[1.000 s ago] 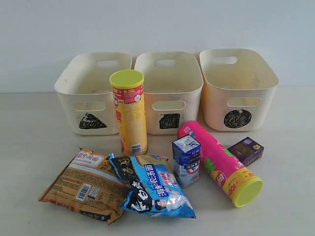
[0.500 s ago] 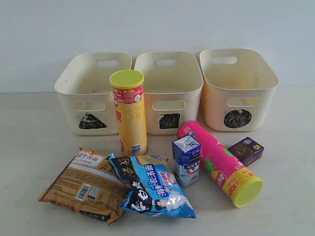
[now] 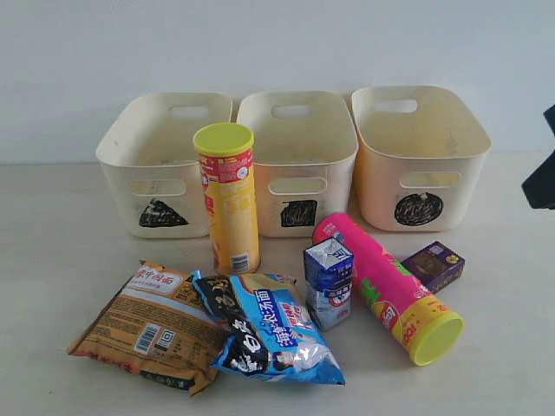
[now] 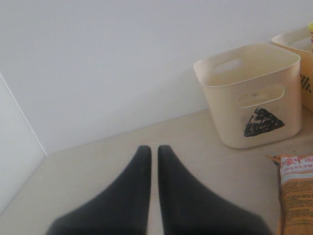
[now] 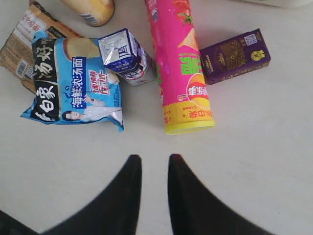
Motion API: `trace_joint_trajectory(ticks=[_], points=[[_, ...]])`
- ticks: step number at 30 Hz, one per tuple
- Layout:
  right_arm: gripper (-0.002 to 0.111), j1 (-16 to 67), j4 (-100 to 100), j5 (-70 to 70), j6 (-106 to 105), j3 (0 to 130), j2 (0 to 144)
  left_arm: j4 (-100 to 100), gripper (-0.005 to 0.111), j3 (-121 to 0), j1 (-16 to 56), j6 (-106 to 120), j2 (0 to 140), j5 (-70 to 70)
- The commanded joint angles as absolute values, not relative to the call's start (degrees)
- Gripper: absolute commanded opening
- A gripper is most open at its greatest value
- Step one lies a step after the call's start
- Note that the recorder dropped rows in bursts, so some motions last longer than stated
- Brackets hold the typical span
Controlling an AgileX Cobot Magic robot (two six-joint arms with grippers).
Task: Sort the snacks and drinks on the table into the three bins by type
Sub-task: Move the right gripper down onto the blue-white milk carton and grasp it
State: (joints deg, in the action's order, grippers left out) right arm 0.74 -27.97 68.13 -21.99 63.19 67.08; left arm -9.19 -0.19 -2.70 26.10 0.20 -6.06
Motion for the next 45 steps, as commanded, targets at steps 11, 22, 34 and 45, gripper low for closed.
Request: trace_joint_trajectory(ticks=[11, 22, 34, 45], points=[[0.085, 21.98, -22.98, 57.22, -21.67, 63.49, 78.55, -9.94, 0.004, 0.0, -2.78, 26.16, 0.0, -5.86], [0.083, 33.17, 0.73, 46.17, 0.58, 73.17, 97.69, -9.94, 0.004, 0.0, -2.78, 26.16, 0.0, -5.62], [0.083, 33.17, 0.36, 39.09, 0.71, 76.67, 108.15, -9.94, 0.004, 0.0, -2.78, 26.16, 0.0, -5.75], [0.044, 33.17, -0.33, 39.44, 1.25, 76.67, 108.75, -9.94, 0.004, 0.0, -2.78, 26.16, 0.0, -5.75]])
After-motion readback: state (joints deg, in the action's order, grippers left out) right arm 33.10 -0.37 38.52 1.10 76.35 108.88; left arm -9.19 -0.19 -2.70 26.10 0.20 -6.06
